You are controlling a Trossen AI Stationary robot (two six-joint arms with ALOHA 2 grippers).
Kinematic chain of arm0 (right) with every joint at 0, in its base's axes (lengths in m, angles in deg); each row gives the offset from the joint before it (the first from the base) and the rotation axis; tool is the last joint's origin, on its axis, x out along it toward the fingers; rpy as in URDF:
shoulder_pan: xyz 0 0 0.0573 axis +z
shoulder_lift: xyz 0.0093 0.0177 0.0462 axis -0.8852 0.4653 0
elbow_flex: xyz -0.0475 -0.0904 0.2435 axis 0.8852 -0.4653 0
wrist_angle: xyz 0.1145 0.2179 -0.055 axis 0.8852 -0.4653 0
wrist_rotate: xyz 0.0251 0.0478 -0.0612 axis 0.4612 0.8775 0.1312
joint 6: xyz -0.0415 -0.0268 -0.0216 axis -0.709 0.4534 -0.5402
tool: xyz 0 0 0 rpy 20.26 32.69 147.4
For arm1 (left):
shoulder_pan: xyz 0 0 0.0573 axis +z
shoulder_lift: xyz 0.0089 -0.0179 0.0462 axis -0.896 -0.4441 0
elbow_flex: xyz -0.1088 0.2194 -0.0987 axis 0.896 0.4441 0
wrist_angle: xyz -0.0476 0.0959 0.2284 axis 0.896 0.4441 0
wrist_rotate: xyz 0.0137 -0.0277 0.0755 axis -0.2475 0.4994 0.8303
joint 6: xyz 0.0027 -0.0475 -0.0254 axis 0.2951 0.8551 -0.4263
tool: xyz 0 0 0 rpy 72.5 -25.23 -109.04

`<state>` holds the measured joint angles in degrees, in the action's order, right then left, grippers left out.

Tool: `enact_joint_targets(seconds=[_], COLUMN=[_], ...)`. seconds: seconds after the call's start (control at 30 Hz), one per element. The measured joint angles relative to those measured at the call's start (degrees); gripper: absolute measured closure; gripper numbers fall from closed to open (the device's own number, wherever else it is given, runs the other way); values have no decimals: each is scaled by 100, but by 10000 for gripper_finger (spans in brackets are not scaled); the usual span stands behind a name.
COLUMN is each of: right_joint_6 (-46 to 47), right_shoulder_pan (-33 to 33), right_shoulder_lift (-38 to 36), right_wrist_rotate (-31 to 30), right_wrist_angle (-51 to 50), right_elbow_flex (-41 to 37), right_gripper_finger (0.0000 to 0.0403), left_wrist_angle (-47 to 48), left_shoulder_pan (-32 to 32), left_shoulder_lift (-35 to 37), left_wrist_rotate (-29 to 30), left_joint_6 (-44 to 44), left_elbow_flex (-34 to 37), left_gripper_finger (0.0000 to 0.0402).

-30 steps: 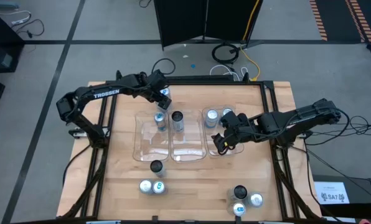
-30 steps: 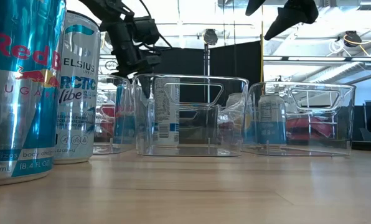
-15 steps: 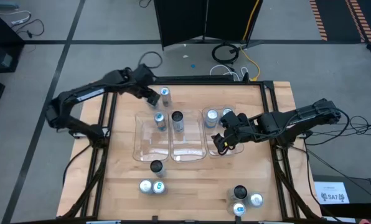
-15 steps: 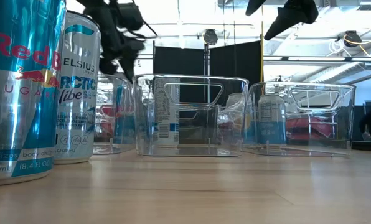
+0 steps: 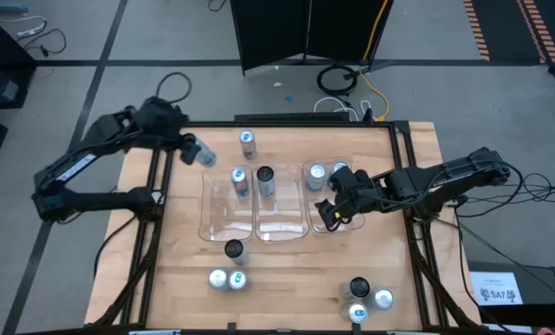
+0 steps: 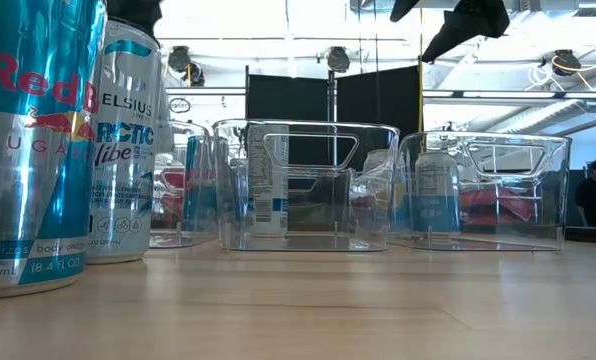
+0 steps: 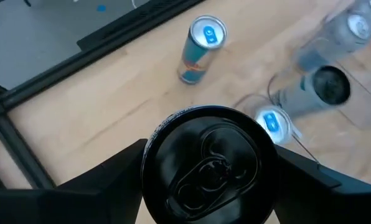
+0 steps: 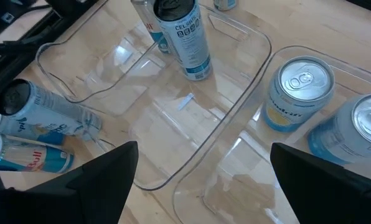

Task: Sort soda cans
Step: Put the top left white-blue soda can into the middle transparent bin

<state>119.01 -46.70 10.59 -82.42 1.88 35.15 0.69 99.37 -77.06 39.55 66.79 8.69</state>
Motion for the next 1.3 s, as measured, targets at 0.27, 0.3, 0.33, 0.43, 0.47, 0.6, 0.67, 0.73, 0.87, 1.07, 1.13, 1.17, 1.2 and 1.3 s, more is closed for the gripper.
enact_joint_targets(seconds=[0.27, 0.3, 0.33, 0.43, 0.47, 0.6, 0.67, 0.73, 0.87, 1.07, 1.13, 1.17, 1.2, 1.3], right_joint_6=[0, 0, 0, 2, 7, 17, 20, 20, 20, 2, 2, -5, -22, -33], right_shoulder_pan=[2, 0, 0, 0, 0, 1, 2, 0, 2, -24, -24, -28, -28, -28], right_shoulder_lift=[0, 0, 0, 0, 0, 0, 0, 0, 0, 0, 0, 0, 0, 0], right_wrist_rotate=[-3, -4, -4, -6, -7, -9, -16, -18, -24, -35, -37, -36, -37, -35], right_wrist_angle=[192, 234, 287, 393, 428, 554, 647, 657, 767, 862, 876, 882, 897, 935], right_elbow_flex=[0, 0, 0, 0, 0, 0, 0, 0, 0, 0, 0, 0, 0, 0], right_gripper_finger=[44, 44, 44, 44, 44, 44, 44, 44, 44, 44, 44, 44, 44, 44], left_wrist_angle=[326, 280, 234, 191, 176, -294, -582, -858, -983, -1427, -1440, -1471, -1509, -1479], left_shoulder_pan=[-597, -724, -854, -1207, -1297, -1575, -1683, -1750, -1782, -1778, -1778, -1778, -1778, -1778], left_shoulder_lift=[285, 271, 262, 221, 221, 197, 182, 139, -46, -419, -562, -625, -686, -833], left_wrist_rotate=[-36, -30, -24, 142, 197, 288, 285, 282, 382, 498, 496, 496, 496, 444], left_joint_6=[563, 658, 736, 899, 903, 1036, 1030, 1028, 992, 855, 846, 842, 841, 841], left_elbow_flex=[1, 25, 58, 197, 278, 659, 932, 1169, 1501, 1666, 1679, 1681, 1679, 1679], left_gripper_finger=[119, 119, 119, 121, 121, 122, 122, 122, 123, 123, 123, 123, 123, 123])
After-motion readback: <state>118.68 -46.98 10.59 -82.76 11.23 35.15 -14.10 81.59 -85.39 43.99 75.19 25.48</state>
